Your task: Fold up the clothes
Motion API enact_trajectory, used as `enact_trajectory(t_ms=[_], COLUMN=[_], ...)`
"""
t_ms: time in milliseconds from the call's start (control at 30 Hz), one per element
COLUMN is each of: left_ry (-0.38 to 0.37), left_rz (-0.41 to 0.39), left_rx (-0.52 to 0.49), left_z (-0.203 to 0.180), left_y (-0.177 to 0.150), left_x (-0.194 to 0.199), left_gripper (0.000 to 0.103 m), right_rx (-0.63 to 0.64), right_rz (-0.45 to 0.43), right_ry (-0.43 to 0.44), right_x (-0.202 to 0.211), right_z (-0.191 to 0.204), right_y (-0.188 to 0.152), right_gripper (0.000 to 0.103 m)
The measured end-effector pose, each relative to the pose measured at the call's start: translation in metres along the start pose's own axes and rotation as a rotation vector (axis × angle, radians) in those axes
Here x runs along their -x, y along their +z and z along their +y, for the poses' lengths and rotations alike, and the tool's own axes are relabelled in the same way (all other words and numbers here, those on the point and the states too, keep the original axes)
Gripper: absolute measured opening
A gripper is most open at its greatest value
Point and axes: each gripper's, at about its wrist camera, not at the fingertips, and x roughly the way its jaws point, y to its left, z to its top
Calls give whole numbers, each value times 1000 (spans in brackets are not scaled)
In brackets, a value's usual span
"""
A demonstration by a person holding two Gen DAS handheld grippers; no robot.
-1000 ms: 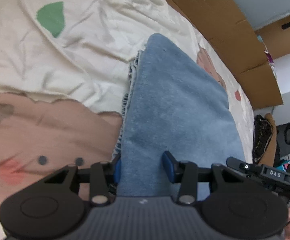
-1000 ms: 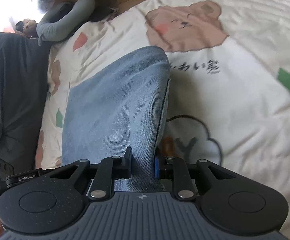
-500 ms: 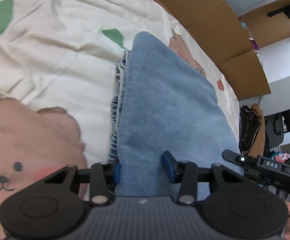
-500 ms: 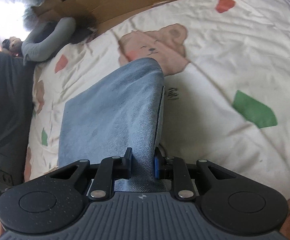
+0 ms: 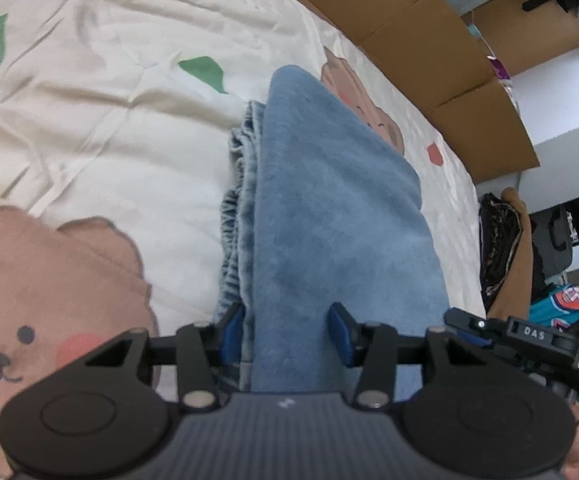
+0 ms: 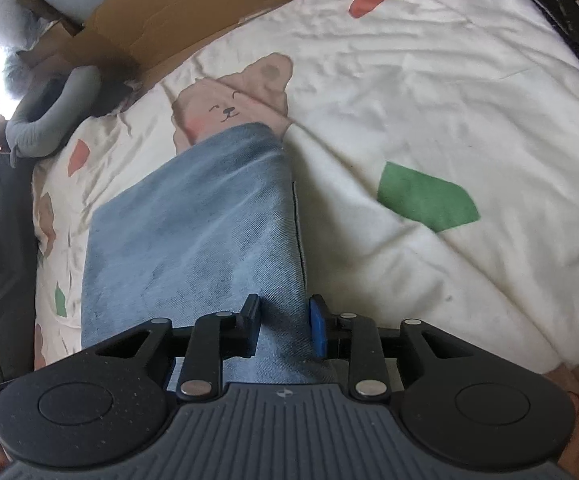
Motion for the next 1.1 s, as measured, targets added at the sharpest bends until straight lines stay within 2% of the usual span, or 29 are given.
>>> enact_trajectory(t_ms=[133, 167, 200, 267, 533, 833, 900, 1033, 1100], left_ry=[-8, -8, -8, -3, -1, -1, -4, -14, -21], left_rz=[-11, -11, -12, -8, -9, -37, -39, -37, -36], left_rx=[21, 24, 25, 26, 43, 80, 88, 121, 127], left_z=[3, 3, 4, 3, 3, 4, 4, 4, 3], left_y=[-10, -12, -15, -19, -36, -51, -53, -56, -56], left_x=[8, 10, 13, 17, 36, 51, 51, 49, 47], left_gripper=[52, 53, 53, 54, 55, 55, 55, 55, 55], right_rx=[-16, -28, -40, -65, -184, -434, -464, -585, -635], right_rz=[4, 6, 10, 16, 19, 38, 51, 57, 47], right_ry=[3, 9, 15, 28, 45, 102, 135, 284, 329], right_x=[11, 13, 15, 18, 37, 46, 41, 21, 13], right_z=[-5, -6, -7, -9, -13, -44, -49, -61, -67], right_y=[-7, -11, -14, -22, -49, -80, -87, -101, -108], right_gripper=[30, 39, 42, 43, 58, 60, 60, 60, 60])
